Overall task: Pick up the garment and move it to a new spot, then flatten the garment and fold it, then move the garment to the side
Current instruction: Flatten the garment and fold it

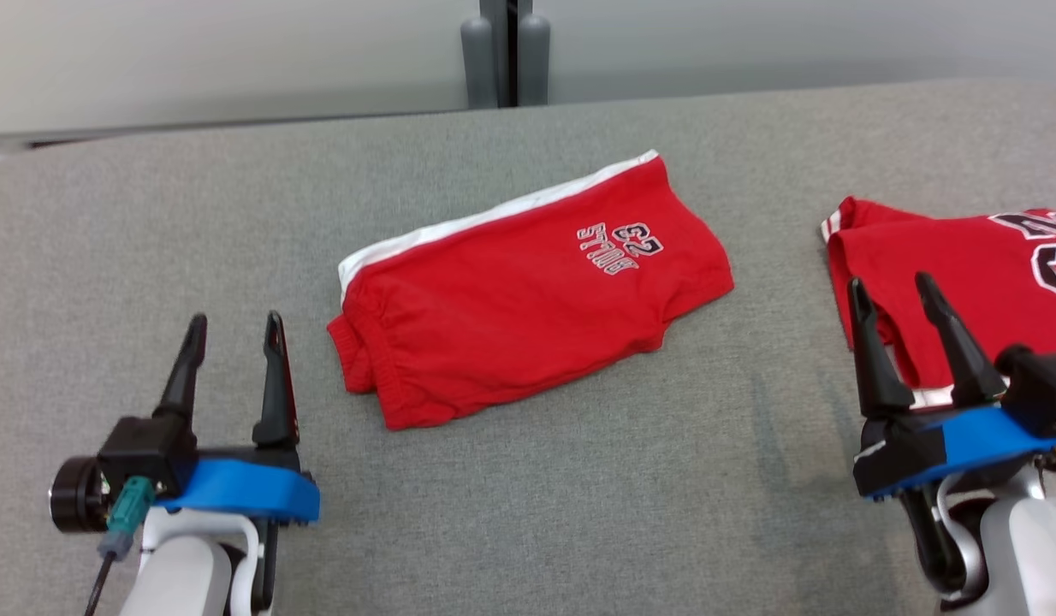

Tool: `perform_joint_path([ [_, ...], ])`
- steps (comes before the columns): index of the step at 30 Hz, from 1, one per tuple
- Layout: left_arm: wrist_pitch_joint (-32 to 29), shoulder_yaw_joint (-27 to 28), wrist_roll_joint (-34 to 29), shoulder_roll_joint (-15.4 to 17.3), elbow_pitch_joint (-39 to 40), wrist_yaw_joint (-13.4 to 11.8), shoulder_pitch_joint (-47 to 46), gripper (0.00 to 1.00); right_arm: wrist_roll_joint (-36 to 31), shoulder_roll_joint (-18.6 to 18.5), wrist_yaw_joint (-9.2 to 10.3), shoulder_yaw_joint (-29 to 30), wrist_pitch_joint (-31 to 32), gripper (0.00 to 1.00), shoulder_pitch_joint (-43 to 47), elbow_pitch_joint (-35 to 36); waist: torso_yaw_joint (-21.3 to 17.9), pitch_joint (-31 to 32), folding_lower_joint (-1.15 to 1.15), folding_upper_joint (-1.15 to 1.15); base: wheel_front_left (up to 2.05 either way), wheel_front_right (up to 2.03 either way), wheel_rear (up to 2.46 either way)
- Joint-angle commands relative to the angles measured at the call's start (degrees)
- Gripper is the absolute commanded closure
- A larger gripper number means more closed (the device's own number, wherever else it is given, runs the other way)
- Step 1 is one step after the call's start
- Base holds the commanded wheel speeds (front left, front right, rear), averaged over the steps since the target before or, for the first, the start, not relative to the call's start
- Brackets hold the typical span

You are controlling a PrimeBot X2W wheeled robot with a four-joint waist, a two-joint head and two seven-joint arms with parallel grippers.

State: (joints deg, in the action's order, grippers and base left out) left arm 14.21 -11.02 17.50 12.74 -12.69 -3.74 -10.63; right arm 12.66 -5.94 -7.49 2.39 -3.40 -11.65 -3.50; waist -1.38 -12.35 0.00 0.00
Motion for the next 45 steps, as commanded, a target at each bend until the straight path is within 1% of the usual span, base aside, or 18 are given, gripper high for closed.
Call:
perform_joint_path([
  [1,0.06,0.03,-0.1,0.34,0.59,0.01,-1.96,0.0,0.01,-0.77,-0.01,0.14,0.37,0.0,-2.04,-0.58,1.0,-1.92,0.0,0.0,0.0,0.0,0.0],
  [6,0.32,-0.61,-0.89,0.08,1.96,0.4,-6.07,0.0,0.54,-2.22,-0.01,-0.88,1.42,0.0,-7.09,-5.06,2.98,-7.18,0.0,0.0,0.0,0.0,0.0],
  [11,0.68,-1.65,-1.55,-0.94,2.24,0.96,-9.52,0.0,1.06,-3.5,-0.01,-3.7,2.09,0.0,-14.05,-13.35,5.34,-11.54,0.0,0.0,0.0,0.0,0.0],
  [15,0.87,-2.0,-1.89,-1.89,1.62,1.26,-10.9,0.0,1.51,-3.76,-0.01,-5.4,2.44,0.0,-19.47,-21.5,6.62,-12.98,0.0,0.0,0.0,0.0,0.0],
  [17,0.95,-2.15,-1.99,-2.37,1.21,1.56,-11.27,0.0,1.48,-3.85,-0.01,-5.54,3.65,0.0,-21.33,-25.65,7.07,-13.13,0.0,0.0,0.0,0.0,0.0],
  [21,0.96,-2.06,-2.19,-3.0,0.56,1.93,-11.55,0.0,3.1,-2.93,-0.01,-7.04,5.84,0.0,-23.96,-31.0,7.43,-12.87,0.0,0.0,0.0,0.0,0.0],
  [22,0.97,-1.9,-2.3,-3.12,0.55,2.04,-11.48,0.0,3.43,-2.96,-0.01,-7.44,6.34,0.1,-24.15,-31.84,7.39,-12.72,0.0,0.0,0.0,0.0,0.0],
  [23,0.97,-1.77,-2.43,-3.2,0.57,2.08,-11.3,0.0,4.36,-2.77,-0.01,-7.87,6.63,0.65,-24.43,-32.34,7.32,-12.55,0.0,0.0,0.0,0.0,0.0],
  [24,0.98,-1.61,-2.57,-3.23,0.58,2.13,-11.01,0.0,4.96,-2.7,-0.01,-8.37,6.55,1.0,-24.66,-32.59,7.16,-12.27,0.0,0.0,0.0,0.0,0.0],
  [30,0.99,-1.14,-3.02,-3.44,0.27,2.16,-9.35,0.0,6.8,-2.96,-0.01,-9.86,3.99,1.0,-23.21,-31.91,6.09,-10.32,0.0,0.0,0.0,0.0,0.0],
  [35,1.0,-0.81,-3.26,-3.47,-0.66,2.51,-7.4,0.0,8.48,-1.84,-0.01,-9.99,1.48,1.0,-17.94,-29.73,4.72,-7.08,0.0,0.0,0.0,0.0,0.0],
  [40,1.0,-1.11,-3.34,-3.45,-1.89,2.73,-5.52,0.0,9.75,-1.1,-0.01,-7.74,-0.04,1.0,-10.6,-27.11,4.04,-3.63,0.0,0.0,0.0,0.0,0.0],
  [45,1.0,-1.88,-3.38,-3.14,-2.89,3.11,-3.69,0.0,10.04,-0.18,-0.01,-4.32,-0.19,1.0,-4.02,-24.62,4.15,-0.59,0.0,0.0,0.0,0.0,0.0],
])
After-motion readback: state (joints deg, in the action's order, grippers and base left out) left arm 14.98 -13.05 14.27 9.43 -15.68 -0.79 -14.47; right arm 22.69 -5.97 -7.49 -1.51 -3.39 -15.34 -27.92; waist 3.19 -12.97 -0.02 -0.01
